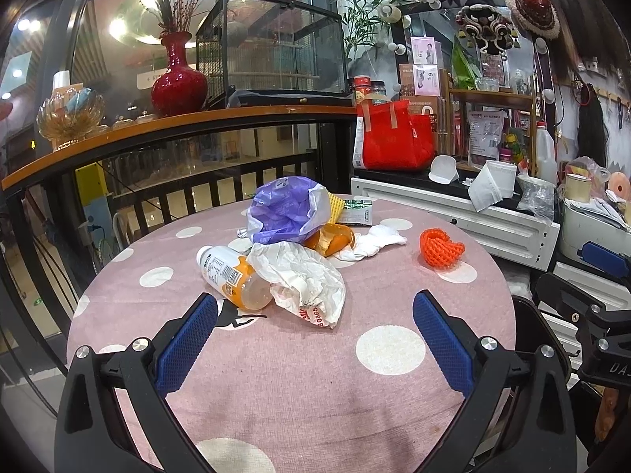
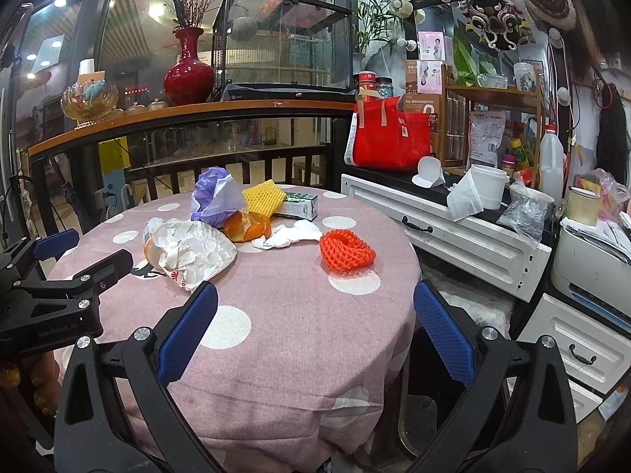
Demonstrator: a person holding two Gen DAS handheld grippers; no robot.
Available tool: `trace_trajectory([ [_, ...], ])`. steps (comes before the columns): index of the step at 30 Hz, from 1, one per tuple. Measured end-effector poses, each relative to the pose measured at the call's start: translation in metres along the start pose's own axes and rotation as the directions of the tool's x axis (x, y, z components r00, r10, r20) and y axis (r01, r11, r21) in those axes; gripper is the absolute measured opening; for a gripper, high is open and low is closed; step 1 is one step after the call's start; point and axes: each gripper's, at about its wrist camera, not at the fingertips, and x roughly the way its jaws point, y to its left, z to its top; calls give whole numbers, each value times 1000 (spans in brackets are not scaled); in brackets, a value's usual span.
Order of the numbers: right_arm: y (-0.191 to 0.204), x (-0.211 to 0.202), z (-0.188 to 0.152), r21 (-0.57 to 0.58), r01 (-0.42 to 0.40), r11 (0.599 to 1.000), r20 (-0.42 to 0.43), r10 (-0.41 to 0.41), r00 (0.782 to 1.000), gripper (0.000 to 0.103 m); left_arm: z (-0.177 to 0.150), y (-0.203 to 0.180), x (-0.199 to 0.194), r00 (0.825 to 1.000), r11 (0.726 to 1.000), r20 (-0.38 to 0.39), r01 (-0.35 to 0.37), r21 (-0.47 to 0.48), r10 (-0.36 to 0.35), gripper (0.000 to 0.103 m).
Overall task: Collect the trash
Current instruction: 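Grasp the crumpled white paper with the right tool while the left tool approaches the bottle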
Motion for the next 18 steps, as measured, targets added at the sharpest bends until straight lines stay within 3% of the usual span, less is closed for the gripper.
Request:
trace_trajectory([
  [11, 2, 19, -2, -5, -30, 1000, -87, 29, 996, 98, -2, 4, 14, 998, 1000, -62, 0, -5, -1, 98],
  [18, 9, 56, 7, -8, -149, 989, -221, 144, 965, 98, -4, 27, 38, 988, 998, -150, -38, -44, 31, 98],
])
